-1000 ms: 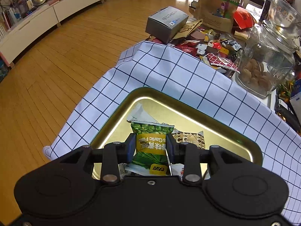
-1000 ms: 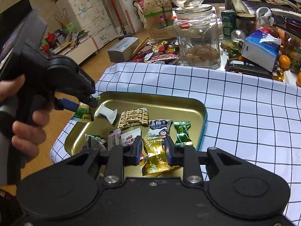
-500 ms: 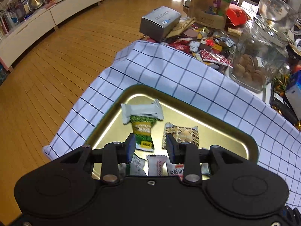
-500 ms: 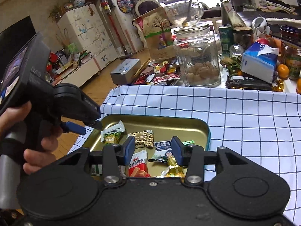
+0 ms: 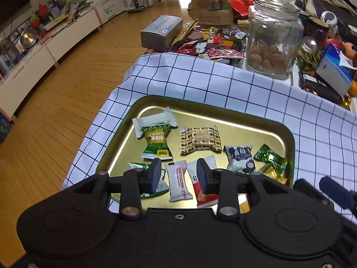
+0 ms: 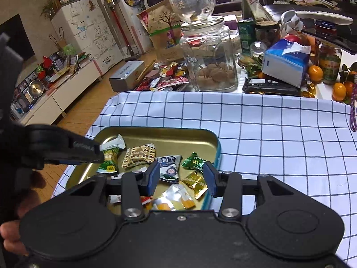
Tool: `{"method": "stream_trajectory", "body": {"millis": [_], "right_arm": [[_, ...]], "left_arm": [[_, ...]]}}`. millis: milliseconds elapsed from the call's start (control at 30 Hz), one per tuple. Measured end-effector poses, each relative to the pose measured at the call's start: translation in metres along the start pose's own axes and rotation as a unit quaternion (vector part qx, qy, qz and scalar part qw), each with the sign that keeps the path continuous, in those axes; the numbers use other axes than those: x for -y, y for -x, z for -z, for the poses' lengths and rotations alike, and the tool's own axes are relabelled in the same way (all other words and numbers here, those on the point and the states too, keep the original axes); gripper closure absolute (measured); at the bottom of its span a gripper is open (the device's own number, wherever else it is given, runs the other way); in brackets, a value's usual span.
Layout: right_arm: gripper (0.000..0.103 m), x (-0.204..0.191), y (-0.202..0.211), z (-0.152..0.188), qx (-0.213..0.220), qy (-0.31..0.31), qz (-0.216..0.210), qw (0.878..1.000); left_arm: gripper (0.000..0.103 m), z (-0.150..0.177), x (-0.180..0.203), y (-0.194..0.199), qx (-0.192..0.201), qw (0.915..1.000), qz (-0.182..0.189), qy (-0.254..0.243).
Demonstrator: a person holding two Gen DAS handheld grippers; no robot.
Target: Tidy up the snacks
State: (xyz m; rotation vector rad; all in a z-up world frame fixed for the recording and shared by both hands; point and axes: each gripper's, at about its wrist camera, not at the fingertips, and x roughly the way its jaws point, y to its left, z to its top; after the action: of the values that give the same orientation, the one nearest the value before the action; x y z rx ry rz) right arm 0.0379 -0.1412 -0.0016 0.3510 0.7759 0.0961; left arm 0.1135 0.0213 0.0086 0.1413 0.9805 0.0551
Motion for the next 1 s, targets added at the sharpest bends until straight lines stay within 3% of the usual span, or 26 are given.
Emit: {"method": "stream_trajectory", "body": {"millis": [600, 1000], "right_arm": [[0.057, 0.019, 0.024, 0.007, 0.006, 0.013, 0.025, 1.000], [0.057, 0.020, 0.027, 0.011, 0.007, 0.021, 0.034, 0.999]], "left_arm": [[0.060, 0.037, 0.009, 0.028, 0.006, 0.9999, 0.009, 0.011], [0.060, 0.040, 0.007, 0.030, 0.008, 0.9993, 0.022, 0.031]]}}
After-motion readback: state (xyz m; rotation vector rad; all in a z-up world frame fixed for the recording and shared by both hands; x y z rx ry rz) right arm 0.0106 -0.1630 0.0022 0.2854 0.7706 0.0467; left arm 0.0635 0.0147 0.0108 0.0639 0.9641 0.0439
